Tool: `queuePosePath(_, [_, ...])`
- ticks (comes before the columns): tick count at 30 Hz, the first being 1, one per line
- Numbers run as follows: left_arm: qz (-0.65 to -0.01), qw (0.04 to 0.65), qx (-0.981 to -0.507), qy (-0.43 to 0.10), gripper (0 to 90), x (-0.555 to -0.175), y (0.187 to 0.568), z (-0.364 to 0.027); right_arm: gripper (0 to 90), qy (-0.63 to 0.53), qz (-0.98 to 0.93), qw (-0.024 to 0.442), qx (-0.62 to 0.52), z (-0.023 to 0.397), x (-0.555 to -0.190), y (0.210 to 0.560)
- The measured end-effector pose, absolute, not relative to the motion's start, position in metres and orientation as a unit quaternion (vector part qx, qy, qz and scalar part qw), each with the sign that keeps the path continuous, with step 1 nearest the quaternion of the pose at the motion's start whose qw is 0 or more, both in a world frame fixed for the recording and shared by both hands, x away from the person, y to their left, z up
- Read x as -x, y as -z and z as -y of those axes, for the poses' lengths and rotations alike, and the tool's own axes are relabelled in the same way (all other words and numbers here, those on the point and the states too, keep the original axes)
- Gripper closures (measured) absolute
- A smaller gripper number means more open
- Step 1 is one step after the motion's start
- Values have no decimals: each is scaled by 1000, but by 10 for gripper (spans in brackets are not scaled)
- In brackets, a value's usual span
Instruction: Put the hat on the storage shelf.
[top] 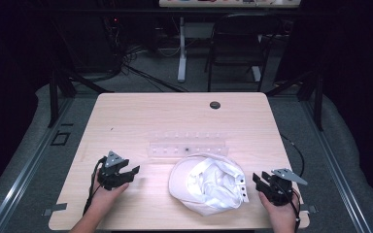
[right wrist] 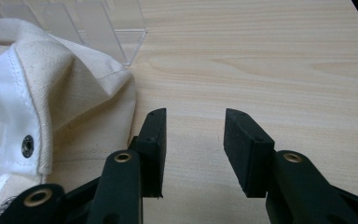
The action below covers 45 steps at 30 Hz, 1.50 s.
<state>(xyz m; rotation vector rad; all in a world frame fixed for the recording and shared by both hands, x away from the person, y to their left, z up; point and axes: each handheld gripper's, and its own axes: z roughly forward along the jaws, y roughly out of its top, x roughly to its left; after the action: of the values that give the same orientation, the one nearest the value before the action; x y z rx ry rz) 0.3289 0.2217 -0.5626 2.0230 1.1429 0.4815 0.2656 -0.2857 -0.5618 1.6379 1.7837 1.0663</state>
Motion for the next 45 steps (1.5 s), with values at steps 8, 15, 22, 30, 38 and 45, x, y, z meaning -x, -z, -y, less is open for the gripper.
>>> queuePosePath(8, [-444, 377, -789, -194, 462, -325, 560, -220, 585, -393, -657, 202, -610, 285, -271, 563])
queuePosePath(15, [-440, 379, -791, -191, 462, -325, 561, -219, 569, -382, -676, 189, -601, 282, -275, 550])
queuePosePath(22, [-441, 379, -791, -190, 462, -324, 561, -218, 568, -379, -676, 148, -615, 289, -280, 540])
queuePosePath(30, [-441, 378, -792, -189, 462, -324, 560, -218, 564, -358, -694, 101, -617, 289, -281, 526])
queuePosePath(38, [-443, 380, -789, -191, 462, -324, 560, -219, 559, -351, -702, 73, -616, 285, -282, 519])
queuePosePath(45, [-442, 380, -790, -191, 462, -323, 561, -218, 544, -348, -704, 51, -617, 285, -285, 509])
